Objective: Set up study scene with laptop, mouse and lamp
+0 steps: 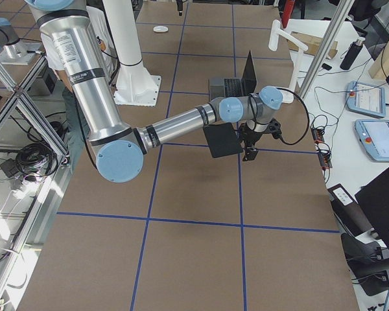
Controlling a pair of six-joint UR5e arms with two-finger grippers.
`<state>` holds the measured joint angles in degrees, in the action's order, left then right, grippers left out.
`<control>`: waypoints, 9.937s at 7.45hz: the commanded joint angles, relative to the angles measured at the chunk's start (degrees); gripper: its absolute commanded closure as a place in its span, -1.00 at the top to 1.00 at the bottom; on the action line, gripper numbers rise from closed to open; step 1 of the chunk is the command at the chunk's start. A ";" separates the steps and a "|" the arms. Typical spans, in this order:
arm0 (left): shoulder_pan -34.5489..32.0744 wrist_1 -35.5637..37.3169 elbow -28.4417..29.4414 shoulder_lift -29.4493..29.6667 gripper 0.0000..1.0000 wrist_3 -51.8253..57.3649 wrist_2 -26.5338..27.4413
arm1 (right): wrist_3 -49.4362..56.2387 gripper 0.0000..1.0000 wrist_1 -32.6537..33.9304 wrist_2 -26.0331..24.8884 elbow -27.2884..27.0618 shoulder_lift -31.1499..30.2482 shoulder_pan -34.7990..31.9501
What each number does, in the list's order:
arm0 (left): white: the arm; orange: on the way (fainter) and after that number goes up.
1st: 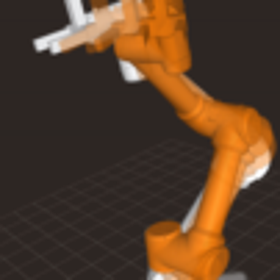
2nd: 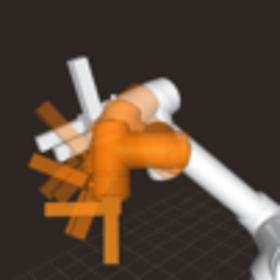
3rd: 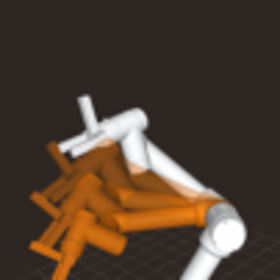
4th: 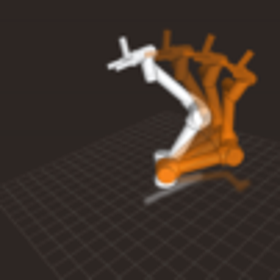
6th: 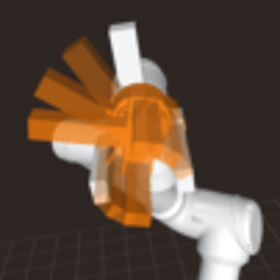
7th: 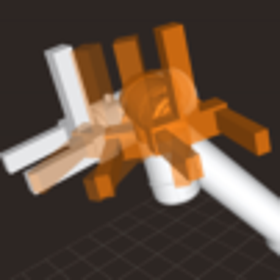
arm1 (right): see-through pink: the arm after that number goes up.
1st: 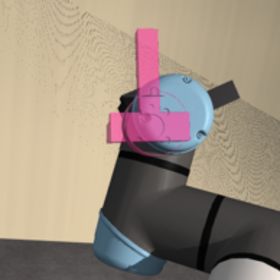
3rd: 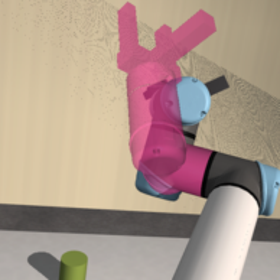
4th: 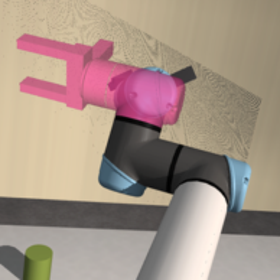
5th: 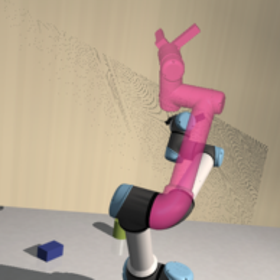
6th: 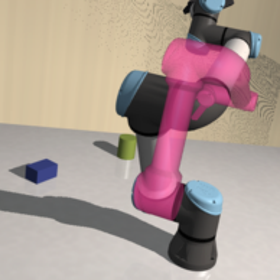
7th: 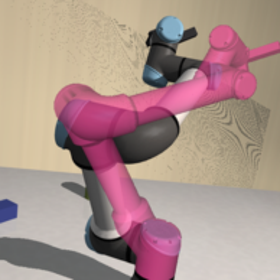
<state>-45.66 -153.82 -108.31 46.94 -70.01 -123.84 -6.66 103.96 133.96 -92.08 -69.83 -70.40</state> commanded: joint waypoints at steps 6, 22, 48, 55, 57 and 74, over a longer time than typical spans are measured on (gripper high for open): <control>28.59 -5.34 0.82 -0.70 0.98 -15.86 19.59 | -0.02 0.98 -2.45 -0.36 0.77 0.05 0.70; 56.10 -11.94 4.60 -2.64 0.98 -37.82 29.35 | -0.28 0.98 -2.45 -0.54 0.41 0.40 1.76; 32.45 -9.00 -2.50 11.39 -0.63 -16.76 17.28 | -4.06 0.98 -7.72 -0.54 5.15 1.01 4.57; 19.83 49.48 -7.53 54.41 -0.59 2.66 10.72 | -4.85 0.98 -7.72 -0.19 5.51 1.19 4.84; 19.91 61.25 -0.81 71.20 -0.59 3.39 11.16 | -4.94 0.98 -7.72 -0.19 5.51 1.10 4.84; 25.62 31.24 82.98 132.62 -0.25 -12.15 32.60 | -4.85 0.98 -7.72 -0.19 5.07 -1.53 0.79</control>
<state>-21.05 -119.76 -26.81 179.38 -79.96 -93.49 -11.51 96.24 133.77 -87.04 -71.39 -69.60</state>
